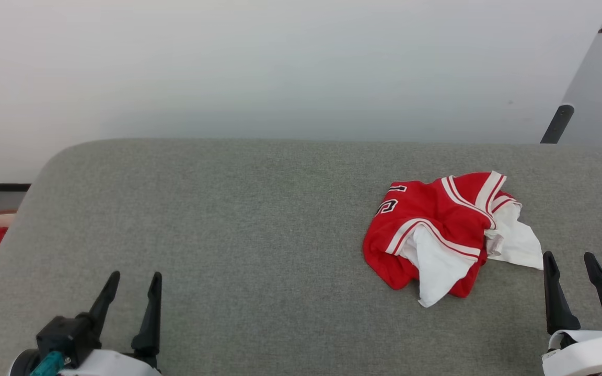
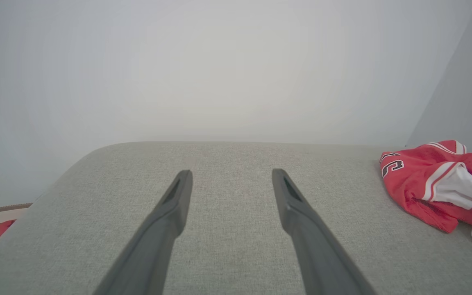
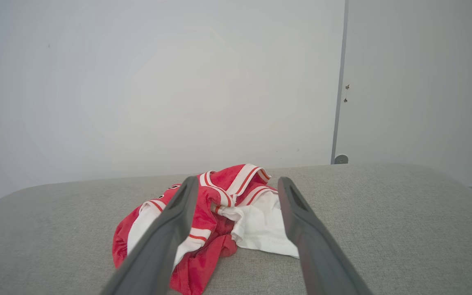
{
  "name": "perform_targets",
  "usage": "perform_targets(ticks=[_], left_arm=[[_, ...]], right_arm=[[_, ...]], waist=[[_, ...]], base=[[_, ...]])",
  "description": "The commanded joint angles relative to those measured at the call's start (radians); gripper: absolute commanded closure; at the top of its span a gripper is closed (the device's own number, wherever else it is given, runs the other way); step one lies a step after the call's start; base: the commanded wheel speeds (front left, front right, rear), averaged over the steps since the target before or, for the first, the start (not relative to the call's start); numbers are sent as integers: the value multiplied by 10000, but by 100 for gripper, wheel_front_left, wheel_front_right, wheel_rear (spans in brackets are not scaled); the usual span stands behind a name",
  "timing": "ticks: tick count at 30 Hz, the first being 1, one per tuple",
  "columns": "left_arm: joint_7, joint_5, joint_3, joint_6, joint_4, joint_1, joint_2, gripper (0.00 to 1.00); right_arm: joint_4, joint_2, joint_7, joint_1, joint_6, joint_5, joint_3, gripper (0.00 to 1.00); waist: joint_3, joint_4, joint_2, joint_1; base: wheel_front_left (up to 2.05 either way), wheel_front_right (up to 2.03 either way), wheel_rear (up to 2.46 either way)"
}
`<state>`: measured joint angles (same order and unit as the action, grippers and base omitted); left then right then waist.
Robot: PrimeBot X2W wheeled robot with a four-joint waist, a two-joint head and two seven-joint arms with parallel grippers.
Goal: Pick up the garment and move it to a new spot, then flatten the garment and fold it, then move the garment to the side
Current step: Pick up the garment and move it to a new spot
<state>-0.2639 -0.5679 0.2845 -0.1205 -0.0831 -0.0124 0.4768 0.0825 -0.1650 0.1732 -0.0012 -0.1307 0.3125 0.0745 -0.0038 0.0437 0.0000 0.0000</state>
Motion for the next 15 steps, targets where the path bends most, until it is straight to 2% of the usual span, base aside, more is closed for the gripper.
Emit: perform_targets(ticks=[1, 15], left_arm=[[0, 170, -152, 1, 138, 195, -105, 0], [-1, 688, -722, 335, 48, 734, -592, 0]], right_arm=[[-32, 59, 46, -80, -1, 90, 21, 0], [227, 244, 174, 68, -1, 203, 2, 0]], waist=[[-3, -32, 0, 0], [17, -115, 0, 0]], base=[[0, 0, 0], [0, 0, 0]])
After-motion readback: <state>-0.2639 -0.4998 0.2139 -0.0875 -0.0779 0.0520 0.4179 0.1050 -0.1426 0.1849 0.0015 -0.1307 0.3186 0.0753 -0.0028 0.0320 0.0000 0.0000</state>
